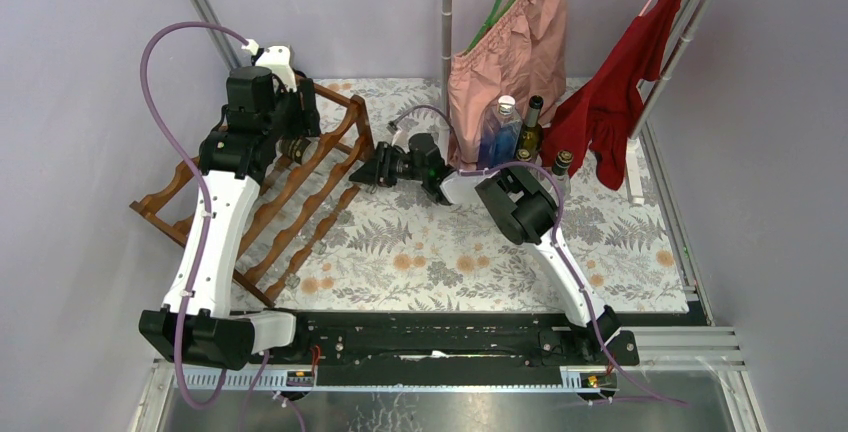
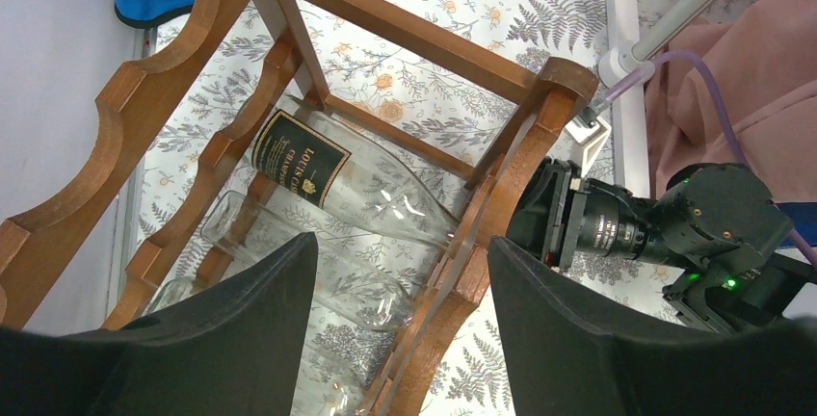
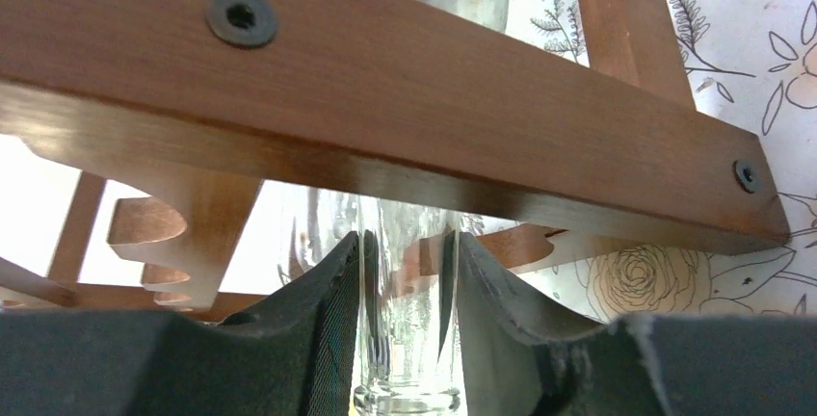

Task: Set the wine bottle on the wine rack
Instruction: Place the wine bottle in the wine rack.

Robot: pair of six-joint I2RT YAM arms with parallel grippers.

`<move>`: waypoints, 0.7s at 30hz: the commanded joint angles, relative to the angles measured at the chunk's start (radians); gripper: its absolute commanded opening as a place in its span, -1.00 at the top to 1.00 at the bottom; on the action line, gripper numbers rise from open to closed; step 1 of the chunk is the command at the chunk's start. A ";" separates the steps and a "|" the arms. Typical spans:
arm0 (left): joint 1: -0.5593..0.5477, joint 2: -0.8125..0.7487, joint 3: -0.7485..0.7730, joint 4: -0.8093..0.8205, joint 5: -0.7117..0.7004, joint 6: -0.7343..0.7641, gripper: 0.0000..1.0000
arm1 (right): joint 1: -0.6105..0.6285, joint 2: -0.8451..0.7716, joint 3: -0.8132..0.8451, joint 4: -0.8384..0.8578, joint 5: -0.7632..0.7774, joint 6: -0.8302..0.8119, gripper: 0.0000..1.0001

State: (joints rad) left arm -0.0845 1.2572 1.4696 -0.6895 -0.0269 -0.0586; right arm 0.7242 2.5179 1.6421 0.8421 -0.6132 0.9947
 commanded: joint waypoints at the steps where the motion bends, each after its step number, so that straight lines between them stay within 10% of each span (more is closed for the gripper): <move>1: -0.004 -0.012 0.011 0.030 0.013 -0.003 -0.45 | 0.020 -0.064 0.079 -0.112 0.001 -0.170 0.52; 21: -0.004 -0.063 0.028 0.057 0.022 -0.025 -0.46 | 0.029 -0.154 0.146 -0.565 0.130 -0.639 -0.54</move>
State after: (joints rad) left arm -0.0845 1.2194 1.4696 -0.6846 -0.0162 -0.0761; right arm 0.7567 2.4470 1.7706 0.3710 -0.5323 0.4957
